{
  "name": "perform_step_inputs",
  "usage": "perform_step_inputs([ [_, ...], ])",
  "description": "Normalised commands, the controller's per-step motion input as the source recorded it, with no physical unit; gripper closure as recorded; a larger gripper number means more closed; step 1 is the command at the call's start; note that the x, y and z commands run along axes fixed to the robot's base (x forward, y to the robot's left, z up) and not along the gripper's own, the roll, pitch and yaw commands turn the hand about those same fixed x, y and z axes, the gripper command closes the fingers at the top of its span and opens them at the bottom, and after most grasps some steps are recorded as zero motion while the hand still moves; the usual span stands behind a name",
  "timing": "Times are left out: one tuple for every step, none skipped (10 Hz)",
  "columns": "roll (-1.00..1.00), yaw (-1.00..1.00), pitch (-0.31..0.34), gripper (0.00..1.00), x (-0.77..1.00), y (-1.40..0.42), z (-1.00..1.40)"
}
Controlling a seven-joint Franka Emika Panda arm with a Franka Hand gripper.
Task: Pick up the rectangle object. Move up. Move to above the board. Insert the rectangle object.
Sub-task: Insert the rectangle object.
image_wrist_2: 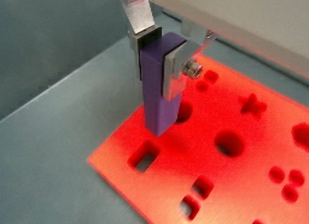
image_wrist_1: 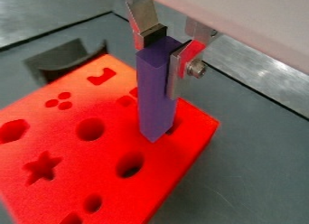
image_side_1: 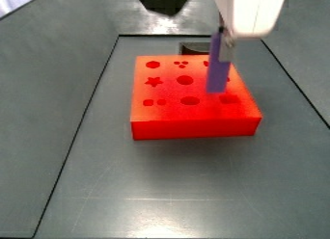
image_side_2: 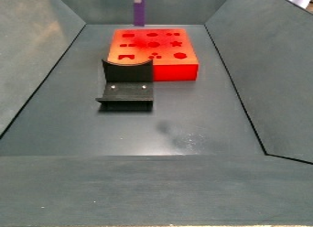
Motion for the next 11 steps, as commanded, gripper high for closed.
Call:
perform_step_inputs([
  [0.05, -0.28, 0.0, 1.0, 0.71, 0.0, -0.29],
  [0.09, 0.0, 0.003, 1.0, 0.55, 0.0, -0.32],
  [0.06, 0.0, 0.034, 1.0, 0.6, 0.0, -0.35],
  [0.03, 0.04, 0.029, 1.0, 0.63, 0.03, -0.35],
  [0.0, 0.08, 0.029, 1.0, 0.51, 0.11, -0.32],
  [0.0, 0.17, 0.04, 1.0, 0.46, 0.15, -0.33],
  [0.0, 0.2, 0.019, 1.0, 0.37, 0.2, -0.31],
  [0.0, 0.22, 0.0, 1.0, 0.14, 0.17, -0.37],
  [0.0, 0.21, -0.067, 1.0, 0.0, 0.05, -0.49],
  [0.0, 0.37, -0.12, 1.0, -0.13, 0.01, -0.45],
  [0.0, 0.41, -0.106, 1.0, -0.18, 0.03, -0.41],
])
